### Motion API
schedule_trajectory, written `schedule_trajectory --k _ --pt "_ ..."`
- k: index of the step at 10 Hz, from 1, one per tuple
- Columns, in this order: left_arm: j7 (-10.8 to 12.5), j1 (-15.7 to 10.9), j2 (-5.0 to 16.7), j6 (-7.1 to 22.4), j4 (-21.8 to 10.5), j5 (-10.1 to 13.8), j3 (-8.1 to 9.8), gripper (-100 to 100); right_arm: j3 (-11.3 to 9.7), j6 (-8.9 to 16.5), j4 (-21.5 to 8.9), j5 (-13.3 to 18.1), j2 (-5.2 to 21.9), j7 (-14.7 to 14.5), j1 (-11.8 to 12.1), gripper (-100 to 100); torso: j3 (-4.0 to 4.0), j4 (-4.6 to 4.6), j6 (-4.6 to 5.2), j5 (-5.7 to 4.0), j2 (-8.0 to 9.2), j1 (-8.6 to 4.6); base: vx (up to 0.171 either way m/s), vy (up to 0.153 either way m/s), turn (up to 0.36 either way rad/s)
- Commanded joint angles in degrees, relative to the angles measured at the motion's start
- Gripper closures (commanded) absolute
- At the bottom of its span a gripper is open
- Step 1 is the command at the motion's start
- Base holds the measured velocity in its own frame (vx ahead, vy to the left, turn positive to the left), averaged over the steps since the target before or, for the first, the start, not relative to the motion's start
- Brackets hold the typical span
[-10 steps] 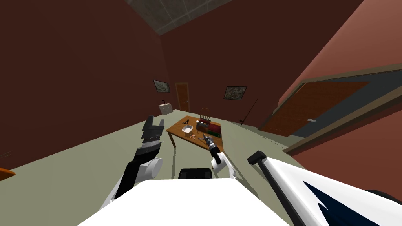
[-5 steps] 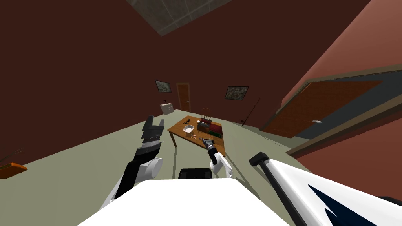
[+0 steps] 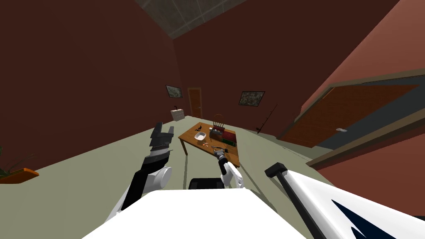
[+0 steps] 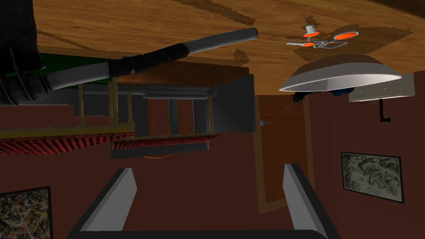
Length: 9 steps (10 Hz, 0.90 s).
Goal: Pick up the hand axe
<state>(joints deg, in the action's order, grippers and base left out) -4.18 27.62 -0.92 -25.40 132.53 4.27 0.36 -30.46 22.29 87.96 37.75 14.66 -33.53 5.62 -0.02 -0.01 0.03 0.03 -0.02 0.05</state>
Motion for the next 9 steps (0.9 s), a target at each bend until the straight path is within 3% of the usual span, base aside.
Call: schedule_trajectory --k 1,2,3,4,5,6,9 --pt "0.0 0.0 0.0 0.0 0.0 0.0 0.00 0 -2.0 2.8 -2.9 2.9 -0.1 -2.3 -1.8 -100 0.00 0.00 0.00 0.00 0.00 0.00 0.007 0.018 0.043" --pt "0.0 0.0 0.0 0.0 0.0 0.0 0.00 0 -2.0 2.8 -3.8 2.9 -0.1 -2.3 -1.8 -100 0.00 0.00 -0.01 0.00 0.00 0.02 0.007 0.016 0.022" --pt "0.0 0.0 0.0 0.0 0.0 0.0 0.00 0 -3.8 4.9 -6.4 5.2 -0.1 -4.2 -3.1 -100 0.00 0.00 0.00 0.00 0.00 0.00 0.010 0.019 0.035" --pt "0.0 0.0 0.0 0.0 0.0 0.0 0.00 0 -3.8 5.2 -6.6 5.2 -0.1 -4.2 -3.1 -100 0.00 0.00 -0.01 0.00 -0.01 0.02 0.008 0.015 0.022" --pt "0.0 0.0 0.0 0.0 0.0 0.0 0.00 0 -5.5 7.1 -9.3 7.6 -0.1 -6.1 -4.4 -100 0.00 0.00 0.00 0.00 0.00 0.01 0.011 0.017 0.041" --pt "0.0 0.0 0.0 0.0 0.0 0.0 0.00 0 -5.5 7.6 -9.3 7.6 -0.1 -6.1 -4.4 -100 0.00 0.00 -0.01 0.00 -0.01 0.01 0.011 0.012 0.023" --pt "0.0 0.0 0.0 0.0 0.0 0.0 0.00 0 -8.8 12.2 -14.3 12.2 -0.1 -9.9 -7.0 -100 -0.01 0.00 0.00 0.00 -0.02 -0.02 0.016 0.011 0.036"
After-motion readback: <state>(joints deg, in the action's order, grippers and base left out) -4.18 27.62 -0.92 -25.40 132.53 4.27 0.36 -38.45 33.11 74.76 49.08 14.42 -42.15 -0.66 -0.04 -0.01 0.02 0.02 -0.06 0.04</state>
